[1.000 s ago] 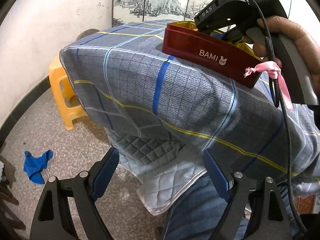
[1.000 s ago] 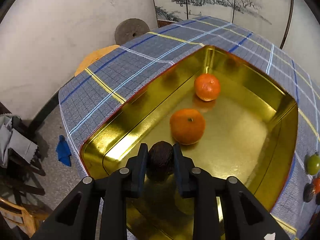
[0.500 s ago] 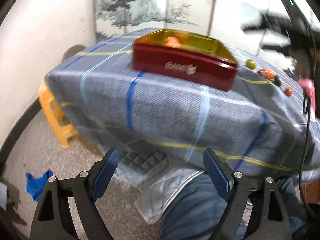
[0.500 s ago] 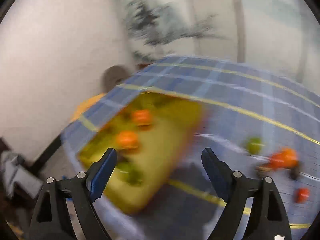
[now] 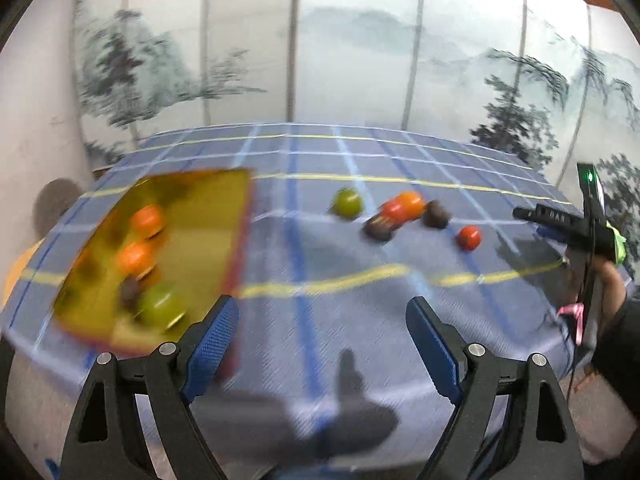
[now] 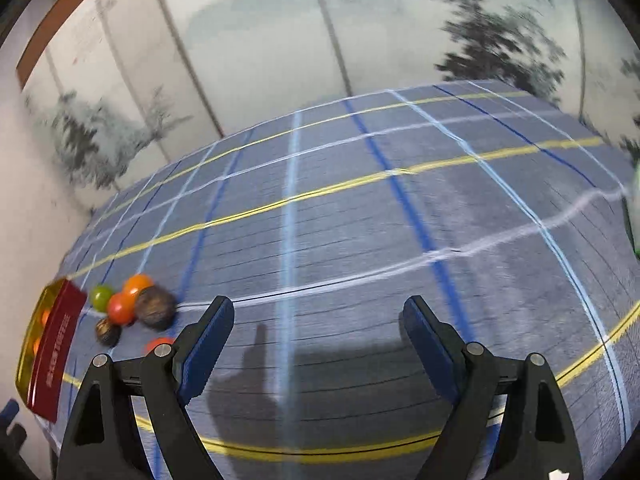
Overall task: Organize fruits
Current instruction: 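Reach the left gripper to the red tomato and close on it, then carry the red tomato over the tin with the left gripper and release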
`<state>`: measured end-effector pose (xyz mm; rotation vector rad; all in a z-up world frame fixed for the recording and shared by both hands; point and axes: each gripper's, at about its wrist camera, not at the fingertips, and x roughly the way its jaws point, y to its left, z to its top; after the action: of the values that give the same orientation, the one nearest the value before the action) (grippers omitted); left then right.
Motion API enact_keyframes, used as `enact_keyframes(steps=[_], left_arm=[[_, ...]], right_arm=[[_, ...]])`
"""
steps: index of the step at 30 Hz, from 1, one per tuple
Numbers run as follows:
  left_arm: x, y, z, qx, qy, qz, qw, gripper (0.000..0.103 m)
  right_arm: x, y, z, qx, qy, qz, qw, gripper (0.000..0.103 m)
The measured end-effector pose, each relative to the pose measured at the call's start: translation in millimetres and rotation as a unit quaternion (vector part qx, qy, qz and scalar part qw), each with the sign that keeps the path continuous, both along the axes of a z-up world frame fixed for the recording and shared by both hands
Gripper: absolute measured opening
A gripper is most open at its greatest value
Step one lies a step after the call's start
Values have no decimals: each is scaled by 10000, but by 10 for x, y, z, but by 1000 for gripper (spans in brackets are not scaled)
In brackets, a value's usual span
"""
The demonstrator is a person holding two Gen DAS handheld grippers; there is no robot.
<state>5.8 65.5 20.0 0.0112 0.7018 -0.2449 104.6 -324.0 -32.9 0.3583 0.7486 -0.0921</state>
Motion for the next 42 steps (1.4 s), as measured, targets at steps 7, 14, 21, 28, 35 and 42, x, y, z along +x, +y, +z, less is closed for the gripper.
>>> enact_keyframes(steps=[7,14,21,28,35,42], left_arm=[[633,-967,-34,-153,429,-666,9967,86],[989,-1857,-293,83,616,-1234,9904,84],[1258,-2051,-562,-13,1017,-1332,9859,32],[1022,-2053,-396,258,659,-1497,9862,31],[851,-1839,-69,490,305,-1269,9902,31],[849,-1312,259,719,-44,-628,9954,31]], right_arm=[[-25,-319,-123,930,-132,-195,9954,89],[-83,-395,-146,1227,-309,-185,9918,92],[-127,-446,-161,1331,-389,-220,9901,96],[-102,-432,-174,1309,-368,-145,9906,96],[-100,-426,-175,1296,-357,-144,9908,96],[-91,-415,-181,1255,-328,-139,9914,97]])
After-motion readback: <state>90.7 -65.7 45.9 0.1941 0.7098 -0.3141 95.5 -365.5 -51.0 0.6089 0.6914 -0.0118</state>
